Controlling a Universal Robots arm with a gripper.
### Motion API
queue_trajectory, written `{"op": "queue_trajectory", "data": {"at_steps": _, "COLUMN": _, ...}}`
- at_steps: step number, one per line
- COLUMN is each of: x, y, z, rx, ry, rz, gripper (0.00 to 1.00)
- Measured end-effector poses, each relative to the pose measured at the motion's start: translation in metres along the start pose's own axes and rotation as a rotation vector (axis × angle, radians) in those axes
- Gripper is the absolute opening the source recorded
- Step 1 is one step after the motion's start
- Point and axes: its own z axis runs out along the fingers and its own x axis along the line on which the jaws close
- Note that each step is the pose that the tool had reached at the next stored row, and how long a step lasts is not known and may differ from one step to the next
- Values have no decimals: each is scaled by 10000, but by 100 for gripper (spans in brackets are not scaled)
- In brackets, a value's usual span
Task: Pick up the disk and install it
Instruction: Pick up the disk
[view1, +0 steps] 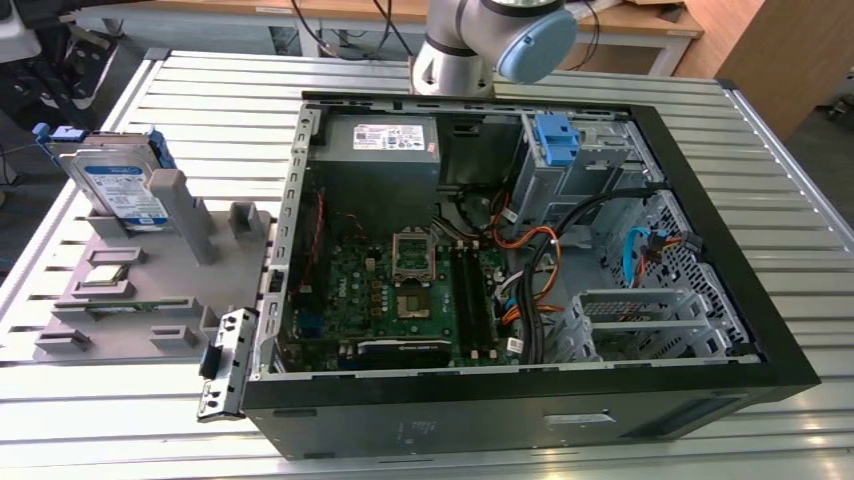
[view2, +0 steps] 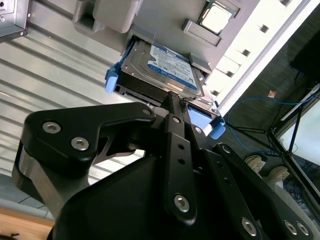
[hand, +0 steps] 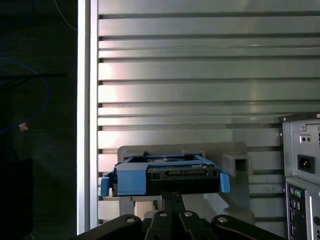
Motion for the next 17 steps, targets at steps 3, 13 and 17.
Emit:
{"op": "queue_trajectory", "data": {"at_steps": 3, "x": 0, "y": 0, "z": 2, "rx": 2, "ry": 26, "rz": -446, "gripper": 11}}
{"op": "queue_trajectory", "data": {"at_steps": 13, "x": -1, "y": -1, "z": 9, "rx": 42, "ry": 146, "rz": -2448, "gripper": 11}}
{"op": "queue_trajectory", "data": {"at_steps": 17, "x": 0, "y": -1, "z": 12, "rx": 56, "ry": 189, "rz": -3181, "gripper": 11}}
